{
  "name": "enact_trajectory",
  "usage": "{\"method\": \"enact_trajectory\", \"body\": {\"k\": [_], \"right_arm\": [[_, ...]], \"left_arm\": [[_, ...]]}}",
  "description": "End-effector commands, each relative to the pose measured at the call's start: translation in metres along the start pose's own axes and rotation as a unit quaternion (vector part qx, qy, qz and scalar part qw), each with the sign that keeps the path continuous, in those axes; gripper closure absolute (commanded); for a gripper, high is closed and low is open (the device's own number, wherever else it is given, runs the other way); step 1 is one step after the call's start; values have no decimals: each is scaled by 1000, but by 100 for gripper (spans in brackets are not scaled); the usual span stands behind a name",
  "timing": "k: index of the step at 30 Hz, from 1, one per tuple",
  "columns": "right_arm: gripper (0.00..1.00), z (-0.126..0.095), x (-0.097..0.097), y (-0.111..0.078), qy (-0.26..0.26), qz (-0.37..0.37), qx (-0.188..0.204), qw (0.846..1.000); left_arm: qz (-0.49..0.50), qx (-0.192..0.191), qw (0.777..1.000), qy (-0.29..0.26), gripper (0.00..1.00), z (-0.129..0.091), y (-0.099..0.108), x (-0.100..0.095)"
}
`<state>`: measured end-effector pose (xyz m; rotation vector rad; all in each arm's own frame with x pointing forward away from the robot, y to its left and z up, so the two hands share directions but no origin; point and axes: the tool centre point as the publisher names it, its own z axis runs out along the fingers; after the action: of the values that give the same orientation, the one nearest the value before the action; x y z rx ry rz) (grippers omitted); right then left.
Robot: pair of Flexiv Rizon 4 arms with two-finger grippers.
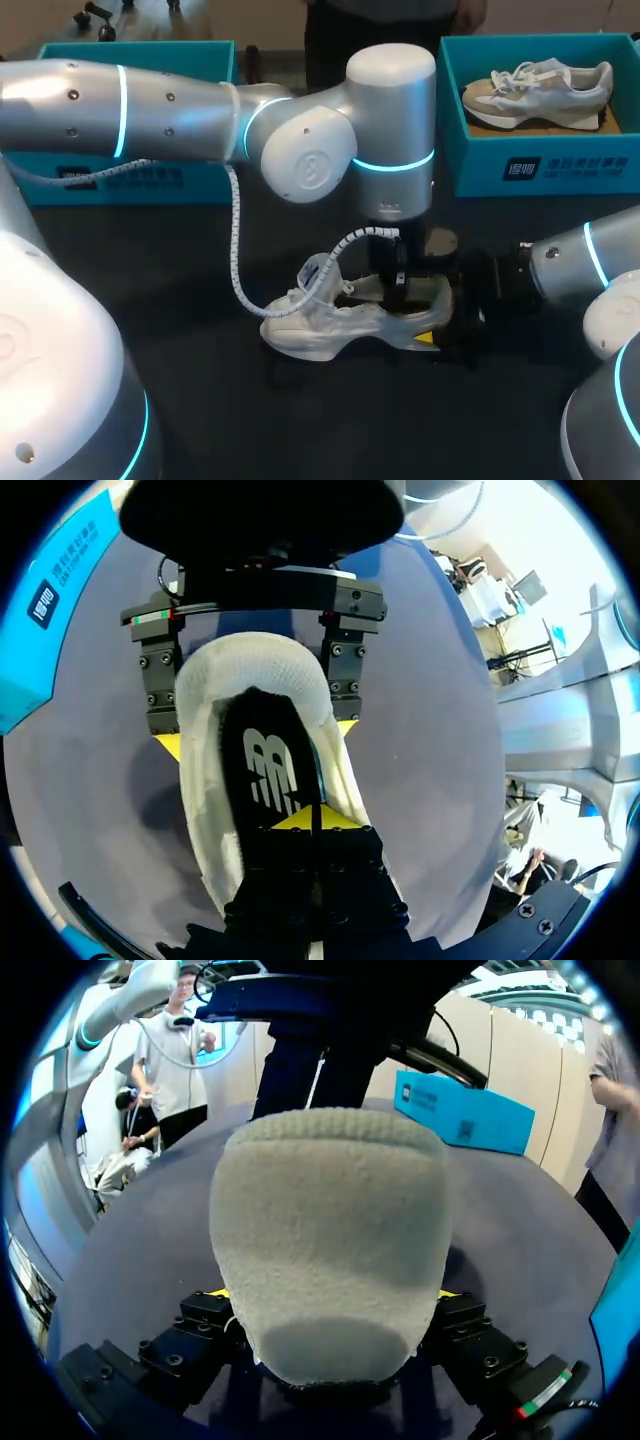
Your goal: Take the shoe out of the shoebox, open the shoe tongue, remove and reinsert the insole, then place the shoe into the shoebox
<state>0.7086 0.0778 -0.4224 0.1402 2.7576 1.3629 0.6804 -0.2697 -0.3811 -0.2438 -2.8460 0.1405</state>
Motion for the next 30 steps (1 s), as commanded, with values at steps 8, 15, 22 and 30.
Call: {"method": "enact_trajectory", "body": {"k": [8, 15, 22, 30], "right_arm": [[100, 1, 1, 1, -2, -1, 1, 1000], [100, 1, 1, 1, -2, -1, 1, 1000], [100, 1, 1, 1, -2, -1, 1, 1000], [100, 1, 1, 1, -2, -1, 1, 1000]], "left_arm": [[-2, -6, 1000, 1, 84, 8, 3, -2], [6, 6, 1000, -21, 67, 15, 6, -8], [27, 5, 999, -47, 65, 27, 9, -9], [36, 11, 995, -95, 83, 41, 12, -18]]}}
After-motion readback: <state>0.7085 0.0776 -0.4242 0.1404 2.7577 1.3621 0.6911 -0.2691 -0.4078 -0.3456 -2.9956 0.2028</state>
